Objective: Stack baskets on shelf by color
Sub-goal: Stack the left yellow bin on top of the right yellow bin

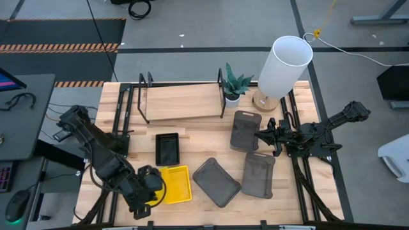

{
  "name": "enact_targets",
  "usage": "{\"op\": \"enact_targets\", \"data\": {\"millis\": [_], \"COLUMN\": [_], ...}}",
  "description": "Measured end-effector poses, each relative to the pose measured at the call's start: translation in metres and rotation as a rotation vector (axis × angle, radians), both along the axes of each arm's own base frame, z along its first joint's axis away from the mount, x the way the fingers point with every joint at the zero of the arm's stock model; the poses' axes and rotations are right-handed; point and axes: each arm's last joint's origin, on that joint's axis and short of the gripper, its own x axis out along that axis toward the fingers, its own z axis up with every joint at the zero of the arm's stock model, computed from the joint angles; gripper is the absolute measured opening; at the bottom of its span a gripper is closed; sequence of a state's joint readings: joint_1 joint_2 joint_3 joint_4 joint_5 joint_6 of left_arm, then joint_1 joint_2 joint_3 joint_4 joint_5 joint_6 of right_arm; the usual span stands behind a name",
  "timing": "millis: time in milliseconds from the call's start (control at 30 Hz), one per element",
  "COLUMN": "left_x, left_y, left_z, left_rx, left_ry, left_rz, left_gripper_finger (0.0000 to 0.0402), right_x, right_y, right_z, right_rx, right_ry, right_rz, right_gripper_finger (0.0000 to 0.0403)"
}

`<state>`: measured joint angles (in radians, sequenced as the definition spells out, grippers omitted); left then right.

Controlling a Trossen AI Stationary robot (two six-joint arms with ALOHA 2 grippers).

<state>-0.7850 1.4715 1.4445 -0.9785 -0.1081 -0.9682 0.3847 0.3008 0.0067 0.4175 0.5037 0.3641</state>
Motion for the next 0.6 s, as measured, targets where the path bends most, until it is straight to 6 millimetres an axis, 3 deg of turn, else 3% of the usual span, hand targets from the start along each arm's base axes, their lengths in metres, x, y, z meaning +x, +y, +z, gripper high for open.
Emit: {"op": "enact_targets", "data": {"millis": [300, 600], "left_x": [0.025, 0.042], "left_y": [0.021, 0.029], "left_z": [-0.021, -0.029], "left_rx": [0.078, 0.095], "left_ry": [-0.072, -0.078], "left_rz": [0.042, 0.040], "left_gripper_finger": [0.0013, 0.0013], "right_x": [0.000, 0.000], "right_y": [0.000, 0.000], "right_z": [0.000, 0.000], "right_rx": [0.000, 0.000], "right_ry": [0.000, 0.000], "right_rz": [0.000, 0.000], "right_gripper_finger": [0.0015, 0.0015]}}
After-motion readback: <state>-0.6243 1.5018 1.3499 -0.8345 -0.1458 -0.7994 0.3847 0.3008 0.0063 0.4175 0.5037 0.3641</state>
